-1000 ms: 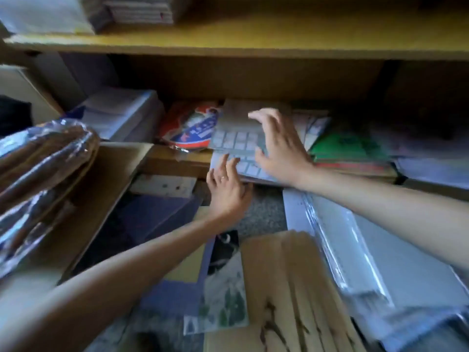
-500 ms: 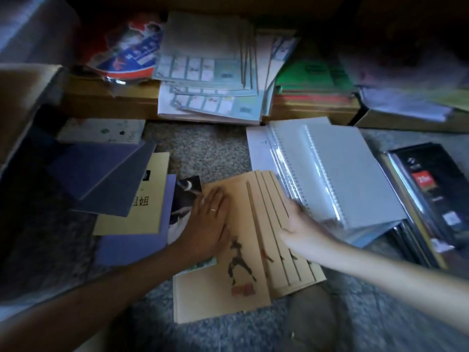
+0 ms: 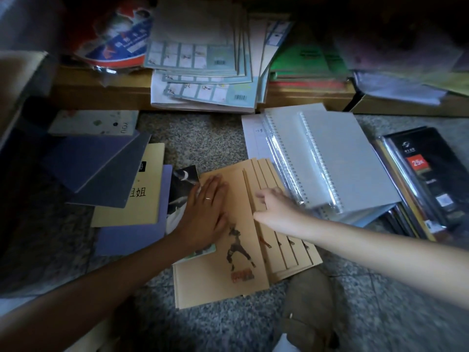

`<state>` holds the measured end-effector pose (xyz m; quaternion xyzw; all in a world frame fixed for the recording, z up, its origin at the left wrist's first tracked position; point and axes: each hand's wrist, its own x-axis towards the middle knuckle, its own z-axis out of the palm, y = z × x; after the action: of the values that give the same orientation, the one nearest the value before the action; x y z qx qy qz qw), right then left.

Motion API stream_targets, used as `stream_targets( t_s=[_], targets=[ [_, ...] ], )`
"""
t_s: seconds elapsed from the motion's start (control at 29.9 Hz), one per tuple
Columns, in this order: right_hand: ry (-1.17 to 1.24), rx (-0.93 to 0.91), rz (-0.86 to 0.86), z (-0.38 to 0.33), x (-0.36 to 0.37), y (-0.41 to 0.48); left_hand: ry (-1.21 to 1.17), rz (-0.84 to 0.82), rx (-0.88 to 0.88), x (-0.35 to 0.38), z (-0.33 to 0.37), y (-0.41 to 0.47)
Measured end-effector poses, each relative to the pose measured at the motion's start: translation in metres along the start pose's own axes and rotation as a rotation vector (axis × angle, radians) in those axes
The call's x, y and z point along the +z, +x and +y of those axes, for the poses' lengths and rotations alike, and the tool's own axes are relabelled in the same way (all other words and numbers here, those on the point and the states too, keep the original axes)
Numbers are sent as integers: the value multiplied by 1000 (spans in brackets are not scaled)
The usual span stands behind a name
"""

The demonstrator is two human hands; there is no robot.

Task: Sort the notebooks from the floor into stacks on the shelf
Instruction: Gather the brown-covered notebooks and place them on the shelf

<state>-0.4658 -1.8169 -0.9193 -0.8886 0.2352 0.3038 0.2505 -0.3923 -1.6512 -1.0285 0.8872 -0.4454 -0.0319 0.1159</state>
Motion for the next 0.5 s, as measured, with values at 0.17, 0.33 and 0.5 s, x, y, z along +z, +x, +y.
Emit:
stream_targets(
  t_s=[0.17,0.33,0.5],
  targets=[
    [50,-7,-102,-5,18,-6,9,-12,-4,2,2,0],
    [202,52,-80,-9,24,-2,-7,1,-7,2,3,-1],
    [411,67,-8,-6,27,5,-54,7,-23,3,3,-3]
  ],
)
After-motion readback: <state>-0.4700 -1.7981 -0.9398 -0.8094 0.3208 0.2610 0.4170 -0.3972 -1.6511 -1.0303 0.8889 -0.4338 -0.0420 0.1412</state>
